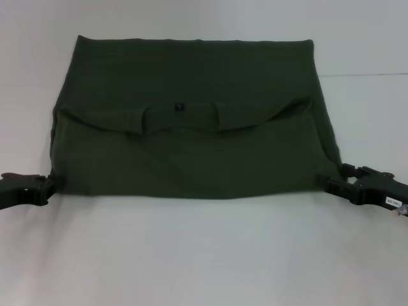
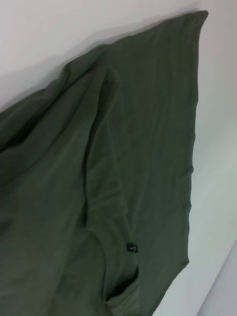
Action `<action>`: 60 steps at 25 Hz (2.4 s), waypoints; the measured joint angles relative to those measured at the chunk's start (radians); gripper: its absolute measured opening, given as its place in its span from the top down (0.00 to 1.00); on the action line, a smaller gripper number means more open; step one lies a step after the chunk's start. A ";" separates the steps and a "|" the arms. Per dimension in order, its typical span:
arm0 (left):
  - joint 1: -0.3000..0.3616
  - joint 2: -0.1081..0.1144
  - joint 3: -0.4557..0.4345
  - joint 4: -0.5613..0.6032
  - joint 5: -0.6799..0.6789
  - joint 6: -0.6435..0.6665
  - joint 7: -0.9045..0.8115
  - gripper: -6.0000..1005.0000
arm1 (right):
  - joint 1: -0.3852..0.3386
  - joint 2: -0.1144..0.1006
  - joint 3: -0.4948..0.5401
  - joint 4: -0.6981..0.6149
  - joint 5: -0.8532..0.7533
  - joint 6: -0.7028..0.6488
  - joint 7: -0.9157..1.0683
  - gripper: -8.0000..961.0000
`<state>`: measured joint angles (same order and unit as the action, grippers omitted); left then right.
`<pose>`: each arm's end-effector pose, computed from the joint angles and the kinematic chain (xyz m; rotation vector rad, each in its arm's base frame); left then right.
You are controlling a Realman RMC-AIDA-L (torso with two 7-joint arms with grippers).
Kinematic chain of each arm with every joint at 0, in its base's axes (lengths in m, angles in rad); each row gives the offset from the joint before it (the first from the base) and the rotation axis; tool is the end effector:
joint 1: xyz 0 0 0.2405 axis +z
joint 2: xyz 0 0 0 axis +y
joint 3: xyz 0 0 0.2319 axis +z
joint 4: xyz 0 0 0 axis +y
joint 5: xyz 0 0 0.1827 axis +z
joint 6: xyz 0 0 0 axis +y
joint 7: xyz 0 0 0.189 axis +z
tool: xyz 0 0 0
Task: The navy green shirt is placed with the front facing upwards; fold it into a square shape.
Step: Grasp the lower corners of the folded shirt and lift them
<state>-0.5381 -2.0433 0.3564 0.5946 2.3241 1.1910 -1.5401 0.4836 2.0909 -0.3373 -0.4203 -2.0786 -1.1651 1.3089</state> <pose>-0.3178 0.3465 0.0044 -2.2557 -1.0622 -0.3375 0.3037 0.3317 -0.0293 -2.1885 1.0580 0.5866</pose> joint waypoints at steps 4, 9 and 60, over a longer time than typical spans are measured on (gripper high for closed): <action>-0.004 0.000 0.002 0.001 -0.002 -0.001 0.001 0.99 | 0.023 0.000 -0.016 0.021 0.000 0.040 -0.002 0.14; -0.008 0.000 0.001 -0.002 -0.002 -0.011 0.006 0.99 | 0.039 0.000 -0.048 0.036 0.000 0.095 0.010 0.15; 0.357 -0.062 -0.151 0.223 0.008 0.588 0.573 0.98 | -0.373 0.000 -0.050 0.044 0.073 -0.412 -0.468 0.94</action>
<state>-0.1815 -2.1052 0.2053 0.8181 2.3321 1.7792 -0.9674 0.1107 2.0908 -0.3869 -0.3759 -2.0058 -1.5770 0.8411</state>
